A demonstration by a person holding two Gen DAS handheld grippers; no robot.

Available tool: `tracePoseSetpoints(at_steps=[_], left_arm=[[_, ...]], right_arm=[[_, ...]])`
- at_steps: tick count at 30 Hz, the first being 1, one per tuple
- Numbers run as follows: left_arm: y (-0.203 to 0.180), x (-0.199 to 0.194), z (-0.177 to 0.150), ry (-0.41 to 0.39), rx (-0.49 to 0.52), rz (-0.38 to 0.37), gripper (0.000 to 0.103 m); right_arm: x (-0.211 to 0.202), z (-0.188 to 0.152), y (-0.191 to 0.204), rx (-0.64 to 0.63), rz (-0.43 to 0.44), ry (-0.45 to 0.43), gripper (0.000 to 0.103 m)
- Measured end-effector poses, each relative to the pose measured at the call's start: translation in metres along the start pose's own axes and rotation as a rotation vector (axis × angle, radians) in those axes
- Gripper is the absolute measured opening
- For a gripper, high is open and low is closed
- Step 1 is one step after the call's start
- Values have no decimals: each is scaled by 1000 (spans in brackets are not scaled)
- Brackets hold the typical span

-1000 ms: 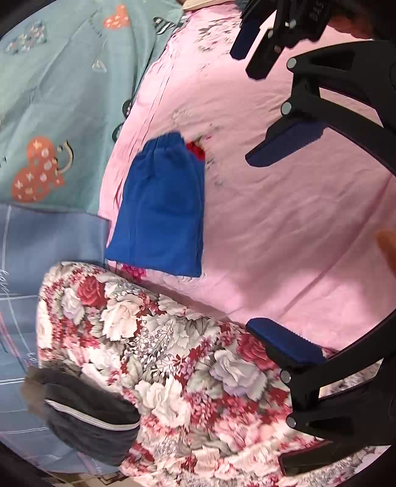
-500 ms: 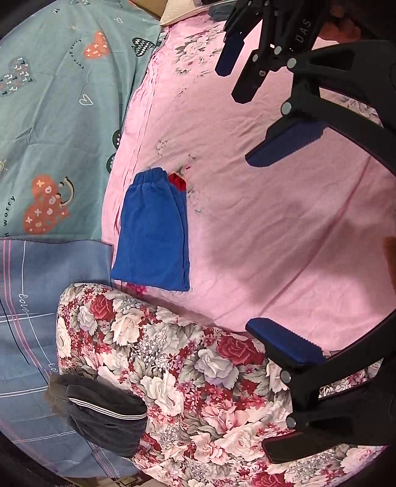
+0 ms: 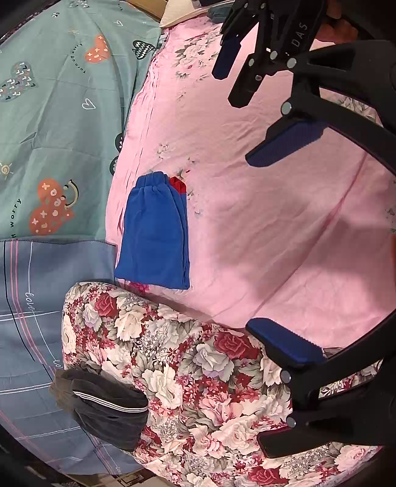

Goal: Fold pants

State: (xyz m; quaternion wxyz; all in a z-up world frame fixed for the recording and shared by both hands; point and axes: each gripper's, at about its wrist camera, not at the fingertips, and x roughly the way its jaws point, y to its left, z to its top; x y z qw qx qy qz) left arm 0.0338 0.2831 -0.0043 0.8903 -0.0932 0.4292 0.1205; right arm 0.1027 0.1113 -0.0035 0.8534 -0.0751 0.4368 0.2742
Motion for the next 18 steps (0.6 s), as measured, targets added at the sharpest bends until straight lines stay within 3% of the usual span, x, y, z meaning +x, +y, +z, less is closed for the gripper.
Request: tracePoseSetpoints(at_steps=[18], left_arm=[[3, 1, 0, 9, -6, -5, 101]], right_arm=[[1, -1, 1, 4, 1, 3, 67]])
